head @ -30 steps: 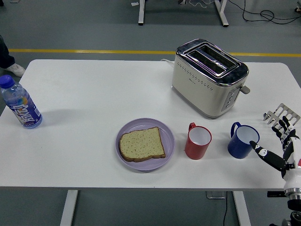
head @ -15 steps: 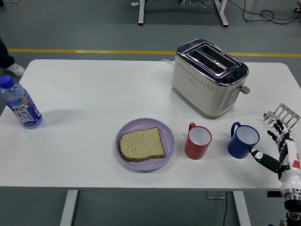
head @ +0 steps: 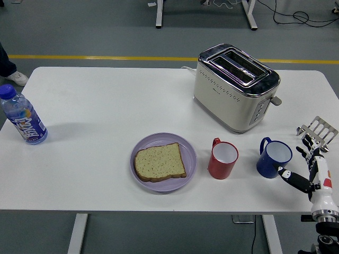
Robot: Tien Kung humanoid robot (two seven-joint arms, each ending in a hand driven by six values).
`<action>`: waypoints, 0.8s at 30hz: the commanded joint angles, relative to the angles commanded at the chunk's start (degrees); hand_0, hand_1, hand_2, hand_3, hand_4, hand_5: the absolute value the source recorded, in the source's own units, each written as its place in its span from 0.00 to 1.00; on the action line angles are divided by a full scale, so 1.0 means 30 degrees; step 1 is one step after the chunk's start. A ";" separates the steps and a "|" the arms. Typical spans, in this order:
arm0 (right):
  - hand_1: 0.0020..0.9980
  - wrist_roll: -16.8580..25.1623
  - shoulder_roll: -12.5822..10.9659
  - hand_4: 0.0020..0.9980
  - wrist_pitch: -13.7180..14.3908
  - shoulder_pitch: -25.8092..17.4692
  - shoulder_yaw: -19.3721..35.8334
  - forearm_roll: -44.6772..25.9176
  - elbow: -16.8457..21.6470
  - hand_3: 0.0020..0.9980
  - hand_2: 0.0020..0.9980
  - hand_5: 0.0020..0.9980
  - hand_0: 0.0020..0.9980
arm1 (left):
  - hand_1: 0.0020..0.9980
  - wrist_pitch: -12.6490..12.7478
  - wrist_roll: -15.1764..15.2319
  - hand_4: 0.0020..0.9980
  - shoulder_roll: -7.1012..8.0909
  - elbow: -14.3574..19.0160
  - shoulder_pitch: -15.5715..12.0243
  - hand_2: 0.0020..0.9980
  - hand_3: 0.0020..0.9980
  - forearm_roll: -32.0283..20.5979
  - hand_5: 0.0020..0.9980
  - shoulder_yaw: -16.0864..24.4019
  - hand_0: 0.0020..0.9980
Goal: Pick up the cup,pour liquid into bread,place the cup on the desk
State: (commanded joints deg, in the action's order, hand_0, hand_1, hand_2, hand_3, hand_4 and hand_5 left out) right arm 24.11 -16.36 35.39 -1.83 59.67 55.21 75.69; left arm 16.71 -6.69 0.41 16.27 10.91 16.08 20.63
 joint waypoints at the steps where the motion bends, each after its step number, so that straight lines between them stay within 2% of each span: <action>1: 0.86 0.0009 0.0040 1.00 -0.0009 0.0046 -0.0032 -0.0047 -0.0118 0.96 0.96 0.00 0.98 | 0.68 -0.0006 0.0007 0.25 0.0007 0.0003 -0.0020 0.70 0.54 -0.0001 1.00 -0.0013 0.68; 24: 0.86 -0.0667 0.0738 1.00 -0.0179 0.1790 -0.0807 -0.0419 -0.1908 0.94 0.94 0.00 0.97 | 0.68 0.0001 0.0206 0.25 0.0020 0.0005 0.0146 0.70 0.54 -0.0657 1.00 -0.0406 0.68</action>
State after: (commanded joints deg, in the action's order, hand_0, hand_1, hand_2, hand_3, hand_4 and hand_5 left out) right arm 22.11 -14.15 34.85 3.54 57.25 53.95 69.97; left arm 16.71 -6.07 0.47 16.29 11.35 14.11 19.41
